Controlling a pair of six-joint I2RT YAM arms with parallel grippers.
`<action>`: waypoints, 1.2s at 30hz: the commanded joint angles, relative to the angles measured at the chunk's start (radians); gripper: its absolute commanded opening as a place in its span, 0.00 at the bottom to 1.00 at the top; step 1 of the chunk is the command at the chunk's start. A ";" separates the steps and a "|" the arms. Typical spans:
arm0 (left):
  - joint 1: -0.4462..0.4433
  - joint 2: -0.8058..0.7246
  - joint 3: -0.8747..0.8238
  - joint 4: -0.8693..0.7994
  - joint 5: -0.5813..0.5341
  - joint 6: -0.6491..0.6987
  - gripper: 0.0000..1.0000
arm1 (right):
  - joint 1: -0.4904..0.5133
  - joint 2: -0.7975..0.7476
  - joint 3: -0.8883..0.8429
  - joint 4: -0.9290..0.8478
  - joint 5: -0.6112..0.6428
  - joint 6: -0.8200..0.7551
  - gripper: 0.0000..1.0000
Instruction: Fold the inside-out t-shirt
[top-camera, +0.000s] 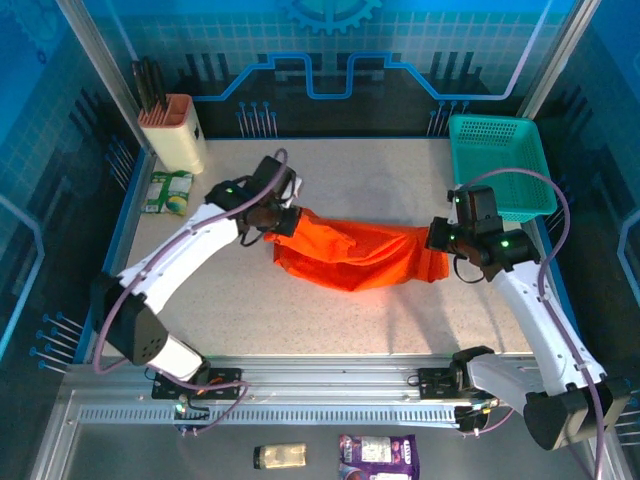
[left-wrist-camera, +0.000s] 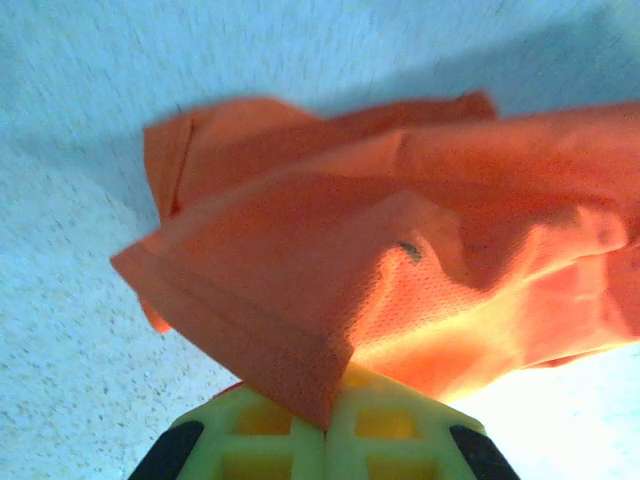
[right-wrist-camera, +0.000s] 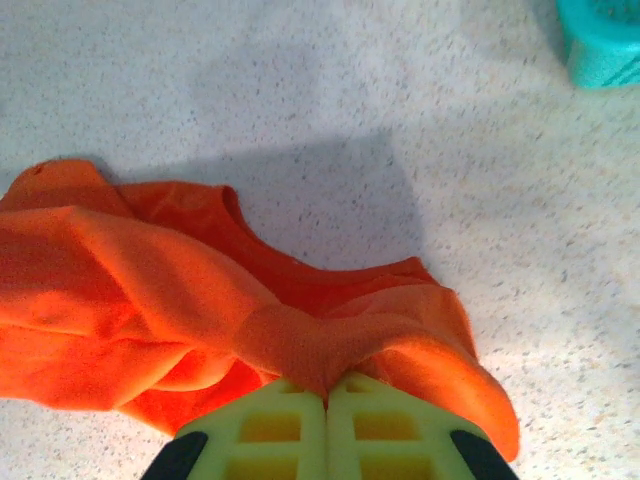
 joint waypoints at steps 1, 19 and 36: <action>0.063 -0.091 0.076 -0.046 0.131 -0.001 0.00 | -0.021 -0.025 0.098 -0.018 0.083 -0.050 0.00; 0.233 -0.232 0.243 0.030 0.406 -0.078 0.00 | -0.068 -0.074 0.642 0.125 0.332 -0.314 0.00; 0.262 -0.425 0.307 0.214 0.344 -0.098 0.00 | -0.065 -0.170 0.545 0.197 0.196 -0.270 0.00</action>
